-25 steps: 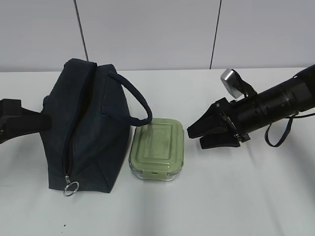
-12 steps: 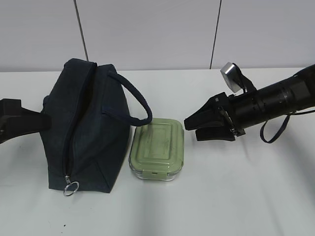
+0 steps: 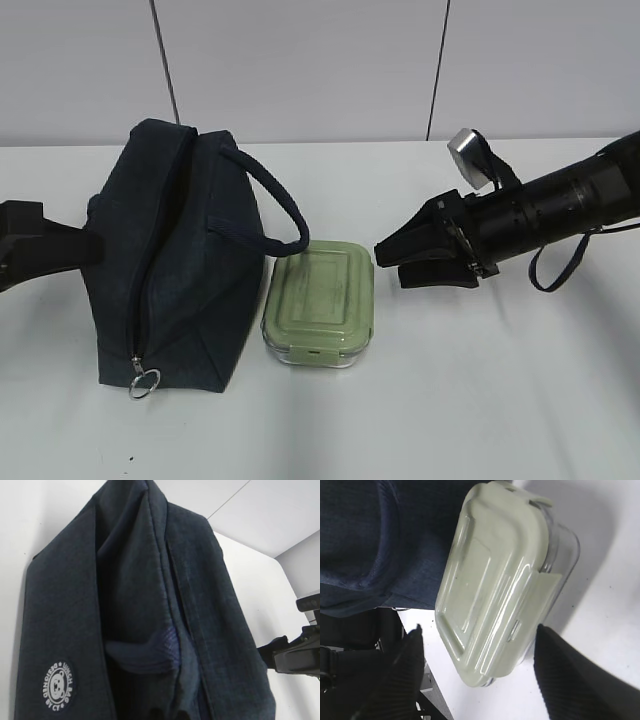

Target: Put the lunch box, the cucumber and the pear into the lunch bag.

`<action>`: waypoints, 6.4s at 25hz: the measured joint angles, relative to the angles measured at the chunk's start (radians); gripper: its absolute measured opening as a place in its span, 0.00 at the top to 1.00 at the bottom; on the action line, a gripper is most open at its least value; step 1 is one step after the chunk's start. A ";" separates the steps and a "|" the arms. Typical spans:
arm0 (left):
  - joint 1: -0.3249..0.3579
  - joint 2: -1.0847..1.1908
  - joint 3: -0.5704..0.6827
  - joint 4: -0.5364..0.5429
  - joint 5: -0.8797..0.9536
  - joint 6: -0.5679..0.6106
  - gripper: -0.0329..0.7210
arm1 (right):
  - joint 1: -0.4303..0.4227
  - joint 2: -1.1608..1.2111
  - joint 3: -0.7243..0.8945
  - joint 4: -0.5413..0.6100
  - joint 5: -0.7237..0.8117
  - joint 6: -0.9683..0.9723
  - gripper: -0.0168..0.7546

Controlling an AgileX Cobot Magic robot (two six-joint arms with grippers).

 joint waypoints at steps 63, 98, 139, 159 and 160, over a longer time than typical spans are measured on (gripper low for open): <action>0.000 0.000 0.000 -0.002 0.020 0.000 0.98 | 0.139 0.122 0.008 0.158 -0.106 0.040 0.49; 0.000 0.000 0.000 -0.002 0.023 0.000 0.98 | -0.059 0.083 -0.017 0.169 -0.062 0.026 0.49; 0.000 0.000 0.000 -0.029 0.016 0.000 0.98 | 0.381 0.014 -0.381 0.247 -0.199 0.148 0.49; 0.000 0.000 0.000 -0.081 -0.004 0.000 0.98 | 0.412 0.028 -0.392 -0.123 -0.306 0.346 0.33; 0.000 0.000 0.000 -0.082 -0.004 0.000 0.98 | 0.414 0.028 -0.402 -0.123 -0.306 0.340 0.32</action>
